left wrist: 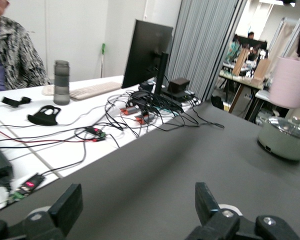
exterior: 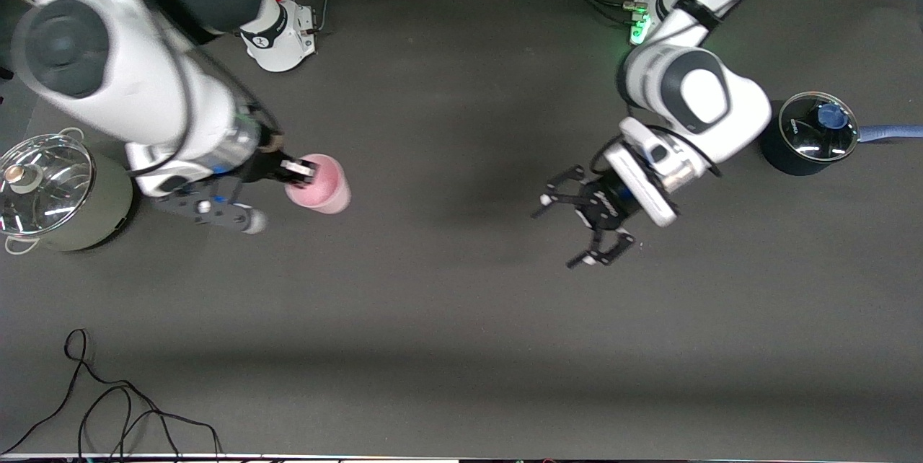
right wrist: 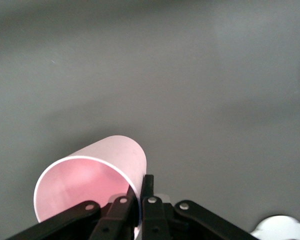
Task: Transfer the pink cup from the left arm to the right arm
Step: 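Carry the cup with the right gripper while the left gripper retracts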
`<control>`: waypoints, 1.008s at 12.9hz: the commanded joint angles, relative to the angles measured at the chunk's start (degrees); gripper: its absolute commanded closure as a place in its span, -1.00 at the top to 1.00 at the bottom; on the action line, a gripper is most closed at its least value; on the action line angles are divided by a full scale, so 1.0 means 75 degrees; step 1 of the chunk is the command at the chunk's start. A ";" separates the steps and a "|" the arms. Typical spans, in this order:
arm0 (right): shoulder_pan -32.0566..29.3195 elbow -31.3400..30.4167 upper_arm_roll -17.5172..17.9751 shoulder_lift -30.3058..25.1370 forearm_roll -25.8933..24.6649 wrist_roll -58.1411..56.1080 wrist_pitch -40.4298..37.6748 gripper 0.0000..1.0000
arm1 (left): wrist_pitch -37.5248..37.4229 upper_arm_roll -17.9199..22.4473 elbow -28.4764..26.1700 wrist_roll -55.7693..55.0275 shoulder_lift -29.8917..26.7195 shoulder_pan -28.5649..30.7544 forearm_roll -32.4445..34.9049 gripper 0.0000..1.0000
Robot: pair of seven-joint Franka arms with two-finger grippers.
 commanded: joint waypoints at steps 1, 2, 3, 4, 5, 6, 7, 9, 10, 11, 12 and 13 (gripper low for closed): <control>-0.0533 -0.1092 -0.0207 -0.0721 -0.0003 -0.1605 -0.0074 -1.00 | -0.1627 -0.0049 -0.0541 -0.0222 -0.0041 0.1159 0.0512 0.99; -0.0639 -0.1351 -0.0417 -0.0851 -0.0014 -0.2086 -0.0074 -1.00 | -0.2133 -0.0048 -0.0705 -0.0233 -0.0029 0.1546 0.0862 0.99; -0.0663 -0.1678 -0.0744 -0.0957 -0.0014 -0.2648 -0.0016 -1.00 | -0.2602 -0.0037 -0.0788 -0.0373 0.0006 0.1921 0.1318 0.99; -0.0664 -0.1937 -0.1061 -0.1004 -0.0014 -0.3222 0.0054 -1.00 | -0.3187 -0.0014 -0.0789 -0.0919 0.0064 0.2284 0.2111 0.99; -0.0664 -0.2229 -0.1400 -0.1051 -0.0014 -0.3773 0.0276 -1.00 | -0.3726 0.0080 -0.0696 -0.1818 0.0158 0.2613 0.3233 0.99; -0.0652 -0.2615 -0.1659 -0.1133 -0.0003 -0.4196 0.0579 -1.00 | -0.4219 0.0162 -0.0451 -0.2651 0.0251 0.2813 0.4149 0.99; -0.0652 -0.3234 -0.1824 -0.1319 -0.0002 -0.4432 0.1070 -1.00 | -0.4676 0.0302 -0.0240 -0.3378 0.0287 0.2920 0.4819 0.99; -0.0640 -0.4849 -0.2024 -0.1880 -0.0014 -0.4947 0.2474 -1.00 | -0.5369 0.0711 0.0066 -0.4610 0.0229 0.2921 0.6027 0.99; -0.0640 -0.5600 -0.2141 -0.2104 -0.0014 -0.5159 0.3165 -1.00 | -0.5720 0.0818 0.0334 -0.5243 0.0182 0.2932 0.6729 0.99; -0.0640 -0.6222 -0.2246 -0.2187 -0.0014 -0.5301 0.3822 -1.00 | -0.6153 0.0877 0.0673 -0.6049 0.0182 0.2921 0.7479 0.99; -0.0617 -0.6924 -0.2305 -0.2235 -0.0026 -0.5546 0.4629 -1.00 | -0.6575 0.0877 0.1105 -0.7113 0.0182 0.2886 0.8426 0.99; -0.0628 -0.7651 -0.2318 -0.2305 -0.0026 -0.5780 0.5554 -1.00 | -0.6951 0.0866 0.1527 -0.8145 0.0182 0.2805 0.9306 0.99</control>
